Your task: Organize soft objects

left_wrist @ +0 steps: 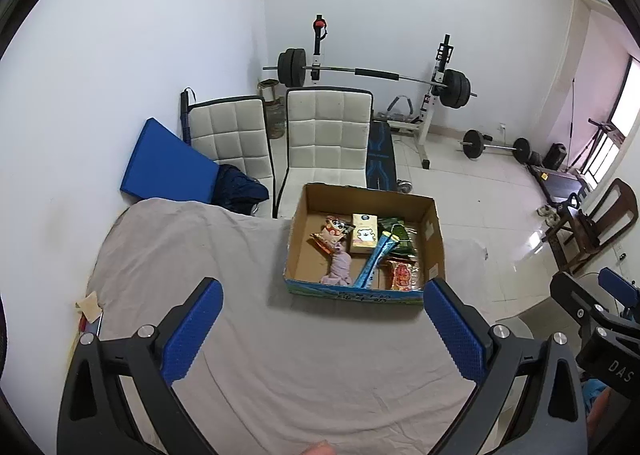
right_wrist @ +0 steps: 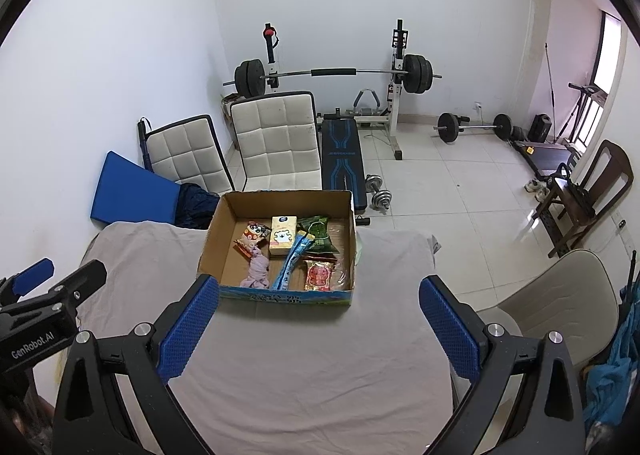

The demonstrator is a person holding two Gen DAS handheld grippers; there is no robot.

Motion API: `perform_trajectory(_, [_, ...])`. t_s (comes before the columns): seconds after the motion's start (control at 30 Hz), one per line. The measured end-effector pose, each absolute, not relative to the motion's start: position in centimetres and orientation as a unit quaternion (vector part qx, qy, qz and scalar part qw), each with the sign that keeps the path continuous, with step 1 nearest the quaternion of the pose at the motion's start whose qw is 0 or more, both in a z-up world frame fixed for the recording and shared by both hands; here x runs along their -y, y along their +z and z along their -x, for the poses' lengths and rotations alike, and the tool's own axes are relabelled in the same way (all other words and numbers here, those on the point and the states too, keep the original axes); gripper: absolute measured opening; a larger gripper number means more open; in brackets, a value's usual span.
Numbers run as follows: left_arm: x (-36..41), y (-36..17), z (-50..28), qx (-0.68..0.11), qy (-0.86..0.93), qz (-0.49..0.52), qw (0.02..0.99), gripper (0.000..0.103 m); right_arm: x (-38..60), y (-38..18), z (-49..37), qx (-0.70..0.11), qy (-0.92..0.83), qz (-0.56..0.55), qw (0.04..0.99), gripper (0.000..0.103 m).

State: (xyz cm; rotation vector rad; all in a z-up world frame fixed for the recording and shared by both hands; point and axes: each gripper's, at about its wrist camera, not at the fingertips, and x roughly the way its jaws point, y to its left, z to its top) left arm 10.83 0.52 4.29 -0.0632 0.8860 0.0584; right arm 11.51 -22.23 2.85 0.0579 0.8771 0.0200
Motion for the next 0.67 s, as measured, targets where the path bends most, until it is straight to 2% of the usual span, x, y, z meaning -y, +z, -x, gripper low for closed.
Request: perform_trajectory(0.67, [-0.79, 3.63, -10.81, -0.431, 0.036, 0.028, 0.901, 0.103, 21.82, 2.73, -11.46, -0.423, 0.013, -0.025, 0.906, 0.102])
